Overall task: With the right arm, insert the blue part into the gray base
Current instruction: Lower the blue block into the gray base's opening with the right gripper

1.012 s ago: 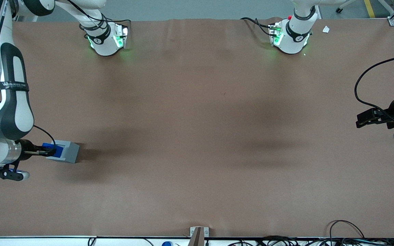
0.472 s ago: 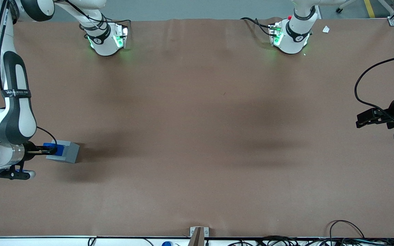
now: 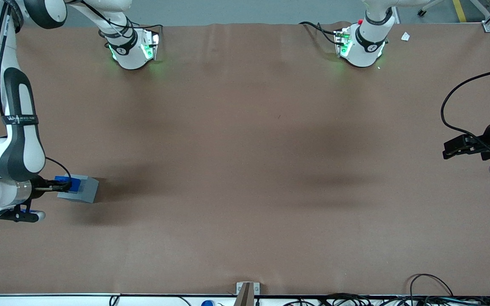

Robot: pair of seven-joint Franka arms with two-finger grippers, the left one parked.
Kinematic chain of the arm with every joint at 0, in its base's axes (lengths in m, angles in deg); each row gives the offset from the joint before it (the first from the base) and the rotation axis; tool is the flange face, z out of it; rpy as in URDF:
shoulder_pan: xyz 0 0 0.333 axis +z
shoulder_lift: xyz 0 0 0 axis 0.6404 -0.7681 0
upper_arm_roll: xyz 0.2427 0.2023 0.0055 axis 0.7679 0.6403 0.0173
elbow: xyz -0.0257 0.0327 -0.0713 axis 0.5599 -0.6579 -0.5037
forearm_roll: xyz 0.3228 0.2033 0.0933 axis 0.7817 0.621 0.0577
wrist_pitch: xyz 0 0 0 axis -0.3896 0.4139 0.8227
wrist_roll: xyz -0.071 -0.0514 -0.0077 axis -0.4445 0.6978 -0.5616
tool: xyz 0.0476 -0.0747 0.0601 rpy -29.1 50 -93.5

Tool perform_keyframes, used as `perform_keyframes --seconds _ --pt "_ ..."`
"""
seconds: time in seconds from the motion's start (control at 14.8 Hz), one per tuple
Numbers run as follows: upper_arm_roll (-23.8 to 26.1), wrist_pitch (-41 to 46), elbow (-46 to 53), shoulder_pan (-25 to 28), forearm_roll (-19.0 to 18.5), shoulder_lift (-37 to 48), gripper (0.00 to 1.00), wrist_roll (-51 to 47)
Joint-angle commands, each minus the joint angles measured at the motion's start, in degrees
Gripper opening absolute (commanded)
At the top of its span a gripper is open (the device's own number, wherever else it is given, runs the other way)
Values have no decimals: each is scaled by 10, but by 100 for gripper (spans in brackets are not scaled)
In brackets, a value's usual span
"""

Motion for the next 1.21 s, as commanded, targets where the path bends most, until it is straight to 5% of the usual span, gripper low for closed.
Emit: perform_keyframes --seconds 0.0,1.15 --pt "8 6 -7 -17 1 0 0 -3" --pt "9 -5 -1 -20 28 -24 0 -16"
